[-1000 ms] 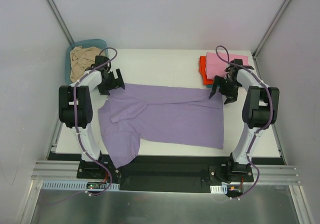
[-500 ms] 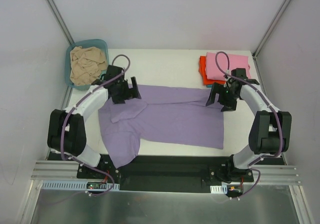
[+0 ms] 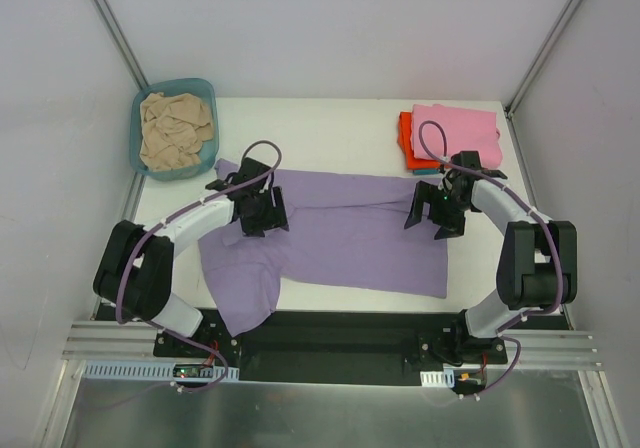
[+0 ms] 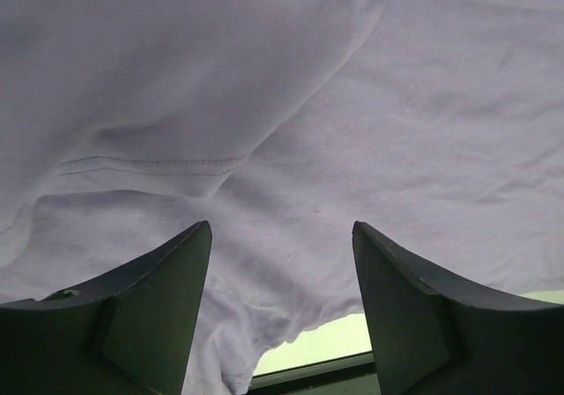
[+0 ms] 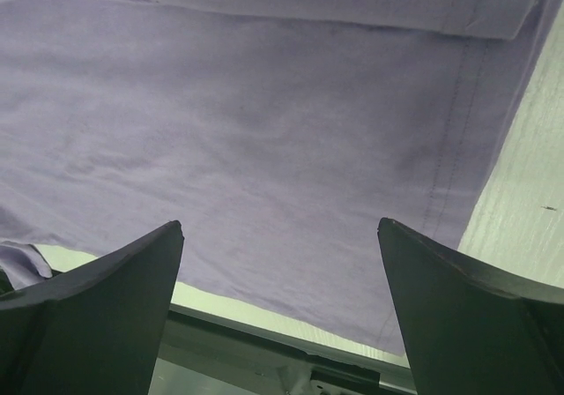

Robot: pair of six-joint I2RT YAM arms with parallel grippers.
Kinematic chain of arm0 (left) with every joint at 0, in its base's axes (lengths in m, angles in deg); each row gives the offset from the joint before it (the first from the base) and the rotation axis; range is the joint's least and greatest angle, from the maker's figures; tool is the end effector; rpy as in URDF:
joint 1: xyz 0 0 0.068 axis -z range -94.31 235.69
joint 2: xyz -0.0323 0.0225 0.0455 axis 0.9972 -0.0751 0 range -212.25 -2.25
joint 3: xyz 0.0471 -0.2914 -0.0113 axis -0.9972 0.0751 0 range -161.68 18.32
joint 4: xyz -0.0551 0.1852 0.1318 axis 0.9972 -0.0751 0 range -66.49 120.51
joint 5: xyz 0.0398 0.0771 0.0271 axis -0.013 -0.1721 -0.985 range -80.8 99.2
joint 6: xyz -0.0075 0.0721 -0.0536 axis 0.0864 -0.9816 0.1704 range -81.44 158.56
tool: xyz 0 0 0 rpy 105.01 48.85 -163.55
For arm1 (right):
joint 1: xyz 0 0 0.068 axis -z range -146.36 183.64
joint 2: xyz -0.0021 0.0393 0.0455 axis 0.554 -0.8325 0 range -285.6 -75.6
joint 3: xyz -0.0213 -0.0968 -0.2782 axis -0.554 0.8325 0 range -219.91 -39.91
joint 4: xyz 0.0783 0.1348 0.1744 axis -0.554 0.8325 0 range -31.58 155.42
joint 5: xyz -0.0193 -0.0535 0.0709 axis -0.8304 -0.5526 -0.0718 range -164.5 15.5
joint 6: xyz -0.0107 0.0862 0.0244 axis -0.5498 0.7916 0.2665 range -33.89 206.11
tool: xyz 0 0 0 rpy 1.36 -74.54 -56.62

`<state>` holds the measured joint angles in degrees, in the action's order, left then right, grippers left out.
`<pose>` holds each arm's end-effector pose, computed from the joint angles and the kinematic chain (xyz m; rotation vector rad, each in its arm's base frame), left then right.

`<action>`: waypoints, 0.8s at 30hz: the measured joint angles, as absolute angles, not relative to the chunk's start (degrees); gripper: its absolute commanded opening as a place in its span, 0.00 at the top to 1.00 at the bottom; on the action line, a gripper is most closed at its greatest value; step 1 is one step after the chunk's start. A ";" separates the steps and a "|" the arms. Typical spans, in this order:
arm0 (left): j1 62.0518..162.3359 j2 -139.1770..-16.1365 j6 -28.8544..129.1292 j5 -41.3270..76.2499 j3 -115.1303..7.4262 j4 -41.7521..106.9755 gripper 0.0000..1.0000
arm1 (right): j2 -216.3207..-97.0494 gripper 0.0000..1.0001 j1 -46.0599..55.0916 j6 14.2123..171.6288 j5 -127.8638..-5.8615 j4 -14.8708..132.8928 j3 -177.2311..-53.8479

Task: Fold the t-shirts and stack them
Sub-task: Fold the flattened tshirt in 1/3 of the way

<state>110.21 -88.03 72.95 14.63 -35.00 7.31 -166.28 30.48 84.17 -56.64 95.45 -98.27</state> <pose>0.2695 -0.1313 0.2077 -0.1871 2.6131 -0.5061 0.2888 0.0408 0.1953 -0.2011 2.7469 0.4378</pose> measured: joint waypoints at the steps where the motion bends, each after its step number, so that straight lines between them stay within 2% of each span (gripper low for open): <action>1: 110.51 -88.79 73.12 14.65 -35.02 7.29 0.36 | -166.30 0.03 30.48 84.15 -56.70 95.32 -98.27; 9: 110.84 -93.16 73.89 14.19 -35.20 7.24 0.36 | -166.28 0.03 30.48 83.93 -58.58 95.36 -98.30; 15: 110.84 -96.09 74.87 11.90 -37.25 7.26 0.52 | -166.28 0.03 30.48 83.73 -58.71 95.58 -98.38; 24: 110.84 -97.30 75.35 9.60 -40.80 7.22 0.52 | -166.28 0.03 30.48 83.69 -59.39 95.80 -98.38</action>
